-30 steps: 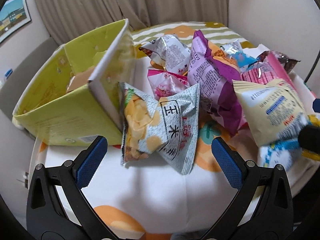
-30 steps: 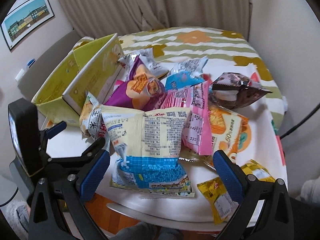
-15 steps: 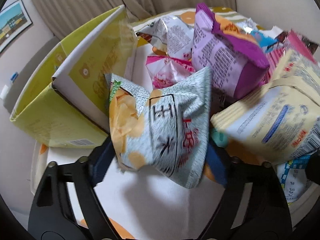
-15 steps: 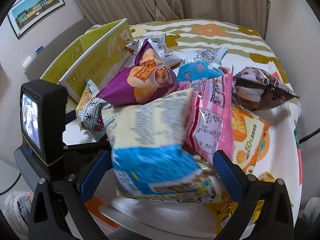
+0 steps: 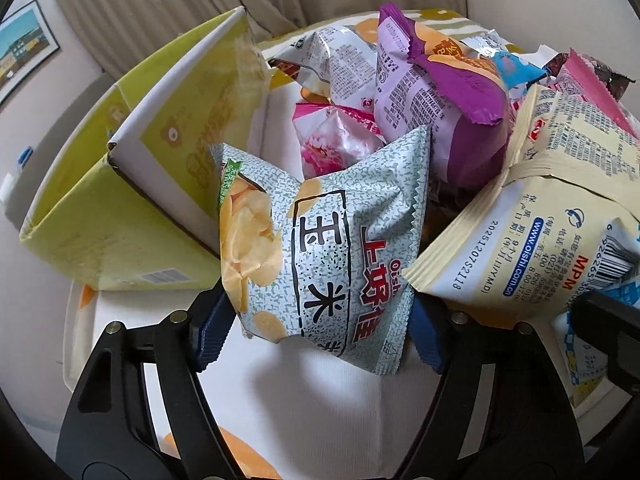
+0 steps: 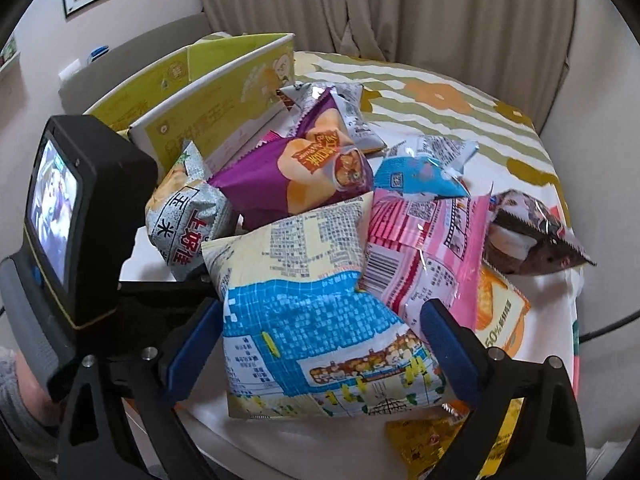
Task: Organize snacks
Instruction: 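Lift both held snack bags and carry them toward the cardboard box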
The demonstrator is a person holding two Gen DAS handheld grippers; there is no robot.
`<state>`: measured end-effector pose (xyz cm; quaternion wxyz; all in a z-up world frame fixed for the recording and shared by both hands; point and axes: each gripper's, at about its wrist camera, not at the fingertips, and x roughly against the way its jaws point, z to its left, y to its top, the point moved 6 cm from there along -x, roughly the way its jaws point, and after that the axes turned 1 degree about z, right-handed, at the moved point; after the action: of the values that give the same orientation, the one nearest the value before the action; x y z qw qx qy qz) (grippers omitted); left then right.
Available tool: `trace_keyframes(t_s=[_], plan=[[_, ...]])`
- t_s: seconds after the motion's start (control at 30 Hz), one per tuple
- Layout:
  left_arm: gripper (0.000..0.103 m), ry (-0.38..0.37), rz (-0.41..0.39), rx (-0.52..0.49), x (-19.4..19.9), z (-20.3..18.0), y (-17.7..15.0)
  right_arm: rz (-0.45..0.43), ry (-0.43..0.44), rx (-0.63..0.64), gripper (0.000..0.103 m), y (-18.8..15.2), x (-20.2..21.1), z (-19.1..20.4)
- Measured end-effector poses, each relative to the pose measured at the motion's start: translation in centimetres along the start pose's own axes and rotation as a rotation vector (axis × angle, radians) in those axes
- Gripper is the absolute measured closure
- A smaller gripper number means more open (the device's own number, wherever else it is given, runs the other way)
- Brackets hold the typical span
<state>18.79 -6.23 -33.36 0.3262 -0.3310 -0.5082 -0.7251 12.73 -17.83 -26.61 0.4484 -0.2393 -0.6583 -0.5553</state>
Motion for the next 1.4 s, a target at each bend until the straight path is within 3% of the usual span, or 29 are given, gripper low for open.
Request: trace_keyframes(t_s=[0.17,0.23,0.53,1.13,1.4], plan=[[0.031,-0.016,0.005,-0.009,0.1,-0.1,-0.1,-0.010,0.000,0.084,0.013,0.3,-0.4,0.9],[0.031,-0.020,0.009,-0.013,0.2,-0.2,-0.1,-0.009,0.010,0.114,0.023,0.3,-0.5,1.3],[0.031,-0.022,0.016,-0.006,0.7,0.2,-0.2,-0.024,0.072,0.080,0.043,0.3,0.1,1.5],[0.031,-0.033,-0.035,0.021,5.7,1.2,0.5,-0.132,0.077,-0.008,0.046,1.5,5.8,0.0],[0.031,-0.073,-0.075,0.129,10.4,3.7,2.2,-0.173,0.109,-0.058,0.046,3.8,9.2,-1.0]])
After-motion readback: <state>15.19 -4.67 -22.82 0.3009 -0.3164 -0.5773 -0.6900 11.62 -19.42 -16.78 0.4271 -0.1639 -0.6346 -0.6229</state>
